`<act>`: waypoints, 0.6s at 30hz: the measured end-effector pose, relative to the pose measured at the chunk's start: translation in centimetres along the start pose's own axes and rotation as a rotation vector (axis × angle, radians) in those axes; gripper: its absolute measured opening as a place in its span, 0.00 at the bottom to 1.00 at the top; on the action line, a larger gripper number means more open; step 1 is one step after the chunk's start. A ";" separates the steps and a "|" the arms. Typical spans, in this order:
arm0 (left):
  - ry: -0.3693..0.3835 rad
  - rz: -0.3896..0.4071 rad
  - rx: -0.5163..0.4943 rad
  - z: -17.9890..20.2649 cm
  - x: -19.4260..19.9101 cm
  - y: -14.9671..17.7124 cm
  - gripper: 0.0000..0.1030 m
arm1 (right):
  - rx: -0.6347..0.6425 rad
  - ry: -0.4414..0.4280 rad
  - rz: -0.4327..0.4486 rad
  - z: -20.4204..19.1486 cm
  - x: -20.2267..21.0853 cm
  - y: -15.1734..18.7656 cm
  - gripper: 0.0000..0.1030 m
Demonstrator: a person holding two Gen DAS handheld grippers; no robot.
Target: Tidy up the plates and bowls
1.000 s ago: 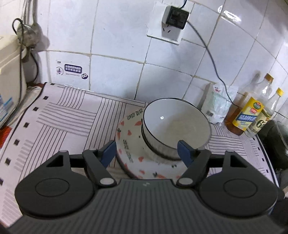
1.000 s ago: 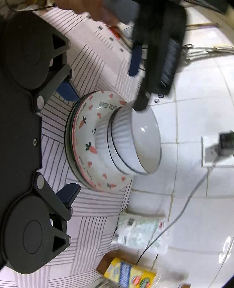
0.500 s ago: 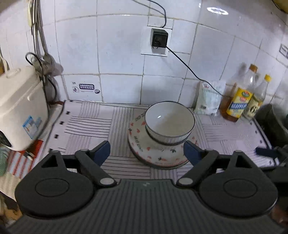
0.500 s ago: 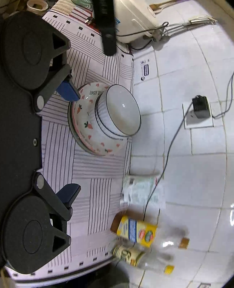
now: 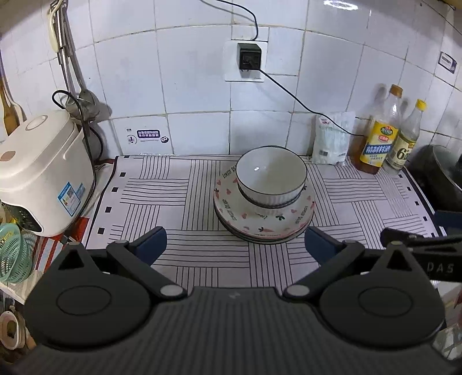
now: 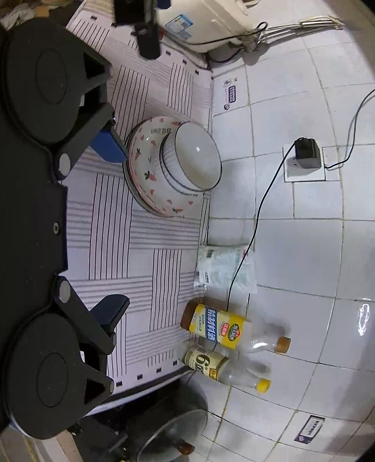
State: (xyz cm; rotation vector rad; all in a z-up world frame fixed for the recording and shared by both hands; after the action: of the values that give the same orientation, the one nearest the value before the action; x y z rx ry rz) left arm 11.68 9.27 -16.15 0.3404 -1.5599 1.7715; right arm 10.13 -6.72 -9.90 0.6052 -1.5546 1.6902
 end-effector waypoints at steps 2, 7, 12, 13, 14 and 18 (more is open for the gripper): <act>-0.003 -0.017 0.006 0.1 0.1 0.2 1.00 | 0.002 -0.011 -0.011 -0.2 0.2 0.1 0.97; -0.018 -0.040 0.049 -0.1 1.3 0.2 1.00 | 0.048 -0.009 -0.055 -1.0 1.4 0.4 0.97; -0.063 -0.071 0.063 -0.7 2.2 0.2 1.00 | 0.050 -0.015 -0.063 -1.3 2.7 0.5 0.97; -0.072 -0.075 0.059 -0.8 2.3 0.2 1.00 | 0.050 -0.015 -0.064 -1.3 2.8 0.5 0.97; -0.083 -0.081 0.054 -0.8 2.4 0.2 1.00 | 0.049 -0.014 -0.064 -1.4 3.0 0.5 0.97; -0.100 -0.109 0.050 -0.8 2.6 0.2 1.00 | 0.041 -0.005 -0.073 -1.1 3.5 0.3 0.97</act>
State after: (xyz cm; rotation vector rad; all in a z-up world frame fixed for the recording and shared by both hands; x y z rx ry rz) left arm 10.01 10.95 -14.85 0.5352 -1.5376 1.7339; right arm 7.93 -4.94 -7.55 0.6792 -1.4867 1.6702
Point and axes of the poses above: each gripper's, at about its wrist camera, not at the fingertips, and x roughly against the way its jaws point, z to its right, y to its underside, the point moved 8 cm from there along -x, roughly the way its jaws point, and after that the axes turned 12 degrees about y, right-handed, at the moved point
